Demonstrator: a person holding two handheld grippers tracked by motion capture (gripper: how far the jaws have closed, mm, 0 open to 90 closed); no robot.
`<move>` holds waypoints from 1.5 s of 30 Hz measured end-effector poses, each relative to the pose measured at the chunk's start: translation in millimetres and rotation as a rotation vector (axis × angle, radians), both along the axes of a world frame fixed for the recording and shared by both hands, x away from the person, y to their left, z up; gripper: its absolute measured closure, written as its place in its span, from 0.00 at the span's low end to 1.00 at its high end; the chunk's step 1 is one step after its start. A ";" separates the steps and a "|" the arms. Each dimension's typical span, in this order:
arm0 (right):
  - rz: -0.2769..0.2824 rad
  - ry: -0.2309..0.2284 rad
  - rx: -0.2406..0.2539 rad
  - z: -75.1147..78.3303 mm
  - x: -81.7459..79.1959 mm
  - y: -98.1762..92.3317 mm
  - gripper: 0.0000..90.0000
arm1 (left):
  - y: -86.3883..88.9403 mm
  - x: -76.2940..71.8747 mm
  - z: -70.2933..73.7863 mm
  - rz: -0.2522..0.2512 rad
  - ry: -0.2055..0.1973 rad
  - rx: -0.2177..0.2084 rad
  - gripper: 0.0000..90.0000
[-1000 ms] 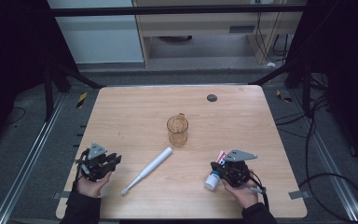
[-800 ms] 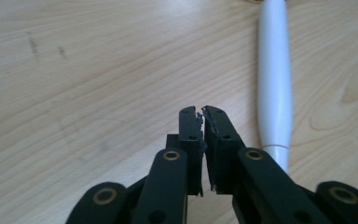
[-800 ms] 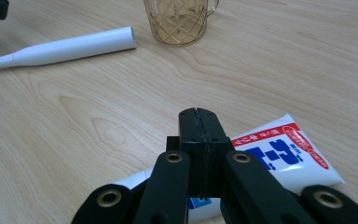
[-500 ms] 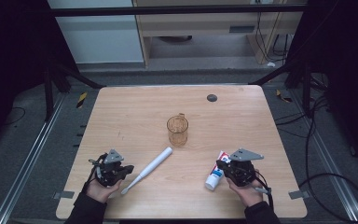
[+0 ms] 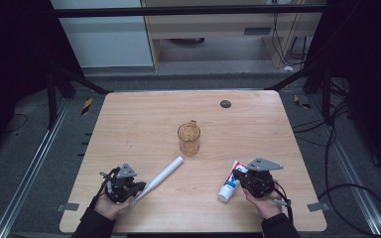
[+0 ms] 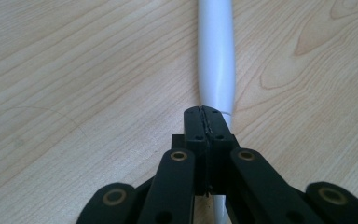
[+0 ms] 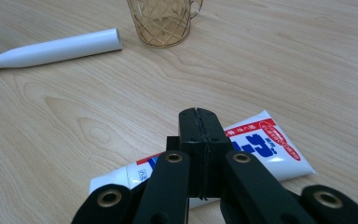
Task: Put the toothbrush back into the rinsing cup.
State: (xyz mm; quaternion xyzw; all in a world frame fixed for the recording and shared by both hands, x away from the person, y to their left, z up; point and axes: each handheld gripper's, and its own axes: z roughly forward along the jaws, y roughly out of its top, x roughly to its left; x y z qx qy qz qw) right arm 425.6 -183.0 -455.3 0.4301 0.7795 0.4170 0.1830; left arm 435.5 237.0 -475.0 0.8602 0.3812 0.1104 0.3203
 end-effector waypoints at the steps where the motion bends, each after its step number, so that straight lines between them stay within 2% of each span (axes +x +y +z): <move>1: 0.000 0.000 0.000 0.0 0.0 0.0 1.00 | -0.2 -0.3 -0.3 -0.006 0.004 0.002 0.99; 17: -0.010 0.000 0.001 0.4 -0.1 -2.2 1.00 | -11.0 -10.2 -3.5 -0.063 0.033 0.021 0.99; 30: -0.011 -0.001 0.001 0.5 0.5 -3.3 1.00 | -25.0 -15.3 -5.2 -0.106 0.044 0.018 0.99; 45: -0.015 0.000 -0.001 -0.2 1.8 -4.4 1.00 | -45.9 -14.8 -7.8 -0.141 0.034 0.011 0.99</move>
